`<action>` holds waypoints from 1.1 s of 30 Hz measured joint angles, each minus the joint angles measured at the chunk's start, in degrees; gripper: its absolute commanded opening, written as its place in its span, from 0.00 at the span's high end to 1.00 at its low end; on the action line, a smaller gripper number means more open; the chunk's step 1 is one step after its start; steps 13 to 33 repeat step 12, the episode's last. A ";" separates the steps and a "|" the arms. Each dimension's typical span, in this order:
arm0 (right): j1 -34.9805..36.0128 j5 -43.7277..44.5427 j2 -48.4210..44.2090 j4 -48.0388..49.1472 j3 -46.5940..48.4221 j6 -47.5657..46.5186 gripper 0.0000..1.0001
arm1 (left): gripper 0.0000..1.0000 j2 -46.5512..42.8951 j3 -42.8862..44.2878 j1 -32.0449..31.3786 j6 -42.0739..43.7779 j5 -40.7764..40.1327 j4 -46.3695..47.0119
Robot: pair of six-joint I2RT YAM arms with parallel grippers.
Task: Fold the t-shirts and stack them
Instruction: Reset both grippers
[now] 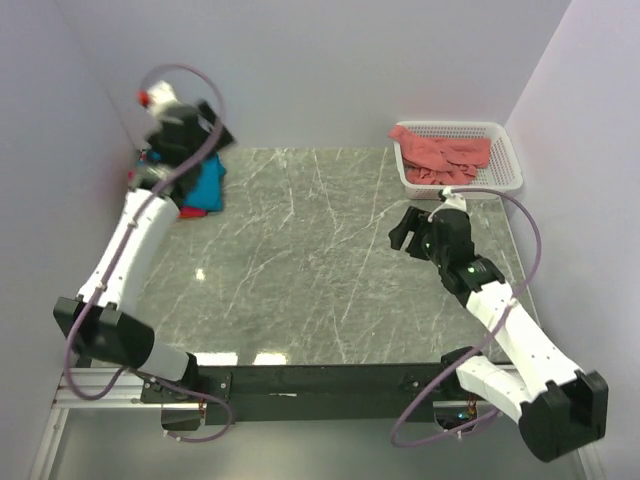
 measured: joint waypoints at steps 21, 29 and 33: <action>0.00 4.81 -13.55 0.87 -9.18 1.07 0.16 | 0.01 -4.28 -31.32 -30.29 -18.08 -6.84 -7.61; 0.00 4.81 -13.55 0.87 -9.18 1.07 0.16 | 0.01 -4.28 -31.32 -30.29 -18.08 -6.84 -7.61; 0.00 4.81 -13.55 0.87 -9.18 1.07 0.16 | 0.01 -4.28 -31.32 -30.29 -18.08 -6.84 -7.61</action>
